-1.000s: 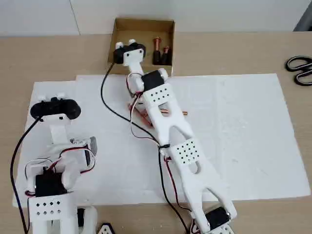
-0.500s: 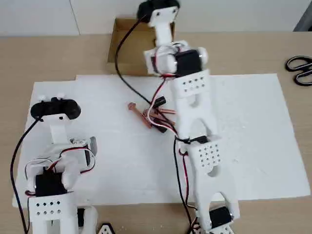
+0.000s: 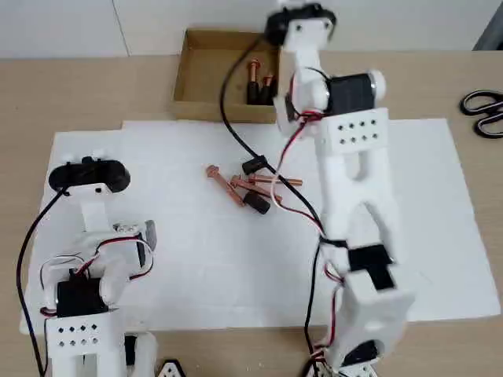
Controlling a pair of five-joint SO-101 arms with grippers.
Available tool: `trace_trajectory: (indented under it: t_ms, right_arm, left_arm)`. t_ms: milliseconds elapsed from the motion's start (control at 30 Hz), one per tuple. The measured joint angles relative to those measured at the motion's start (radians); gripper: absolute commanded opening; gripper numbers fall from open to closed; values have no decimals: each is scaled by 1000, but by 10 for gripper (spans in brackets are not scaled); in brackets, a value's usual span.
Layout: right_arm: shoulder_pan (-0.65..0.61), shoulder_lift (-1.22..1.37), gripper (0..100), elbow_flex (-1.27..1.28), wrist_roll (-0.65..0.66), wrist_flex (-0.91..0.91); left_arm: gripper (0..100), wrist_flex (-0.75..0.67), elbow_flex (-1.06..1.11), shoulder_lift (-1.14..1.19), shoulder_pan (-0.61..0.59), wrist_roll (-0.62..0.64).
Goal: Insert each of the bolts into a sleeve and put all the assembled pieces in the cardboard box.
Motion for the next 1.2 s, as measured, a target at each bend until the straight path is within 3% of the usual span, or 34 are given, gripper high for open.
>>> trace_trajectory:
  t_ms: [167,400,767,967,1200]
  right_arm:
    - [86,-95,8,299,0,-12]
    - [176,-109,8,473,0,-18]
    - [169,-106,8,615,0,-227]
    - [155,34,13,626,0,-295]
    - [146,137,128,624,2,-305]
  left_arm:
    - [181,0,0,0,0,0]
    - [181,0,0,0,0,0]
    - [181,0,0,0,0,2]
    - [181,0,0,0,0,2]
    - [181,0,0,0,0,2]
